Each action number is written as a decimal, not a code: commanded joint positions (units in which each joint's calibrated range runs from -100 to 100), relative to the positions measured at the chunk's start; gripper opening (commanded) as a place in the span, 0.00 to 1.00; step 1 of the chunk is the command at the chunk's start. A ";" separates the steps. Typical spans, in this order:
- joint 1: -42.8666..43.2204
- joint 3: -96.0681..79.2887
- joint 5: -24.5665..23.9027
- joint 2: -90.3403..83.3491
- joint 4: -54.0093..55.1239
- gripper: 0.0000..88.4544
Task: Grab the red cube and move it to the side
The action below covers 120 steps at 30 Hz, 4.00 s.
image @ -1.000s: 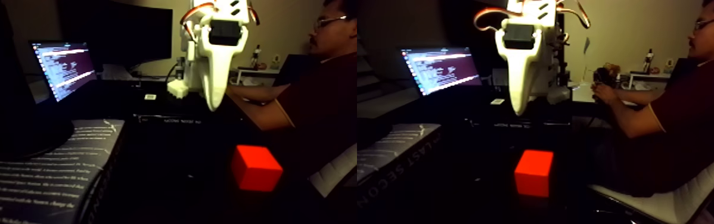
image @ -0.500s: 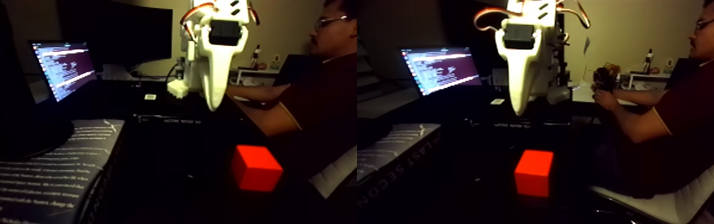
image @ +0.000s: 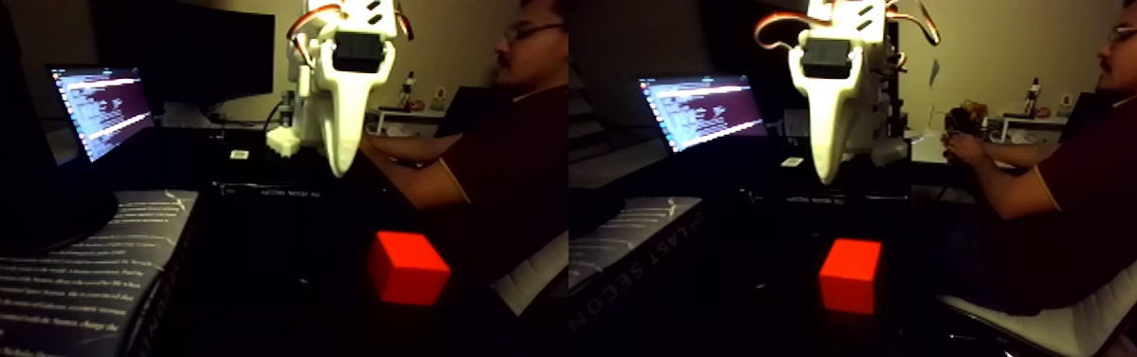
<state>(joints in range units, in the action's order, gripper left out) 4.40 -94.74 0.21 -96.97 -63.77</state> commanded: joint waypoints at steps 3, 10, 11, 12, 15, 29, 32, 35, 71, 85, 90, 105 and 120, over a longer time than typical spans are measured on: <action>0.43 0.18 0.19 -0.09 -0.17 0.01; 0.43 0.18 0.19 -0.09 -0.17 0.01; 0.43 0.18 0.19 -0.09 -0.17 0.02; 0.43 0.18 0.19 -0.09 -0.17 0.02; 0.43 0.18 0.14 -0.09 -0.17 0.02; 0.43 9.61 0.25 13.78 4.90 0.11; 0.43 15.87 0.30 21.59 5.16 0.18; -0.24 20.59 3.38 26.47 4.99 0.18; -11.06 56.41 1.76 77.31 4.48 0.19; -8.81 59.86 5.43 82.77 1.27 0.19; -5.90 60.68 5.05 82.85 1.52 0.19; 4.84 60.68 3.92 87.31 2.20 0.25; 3.92 63.85 -1.80 92.85 -0.08 0.29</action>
<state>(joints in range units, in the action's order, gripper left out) 8.96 -32.76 -1.26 -4.33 -62.06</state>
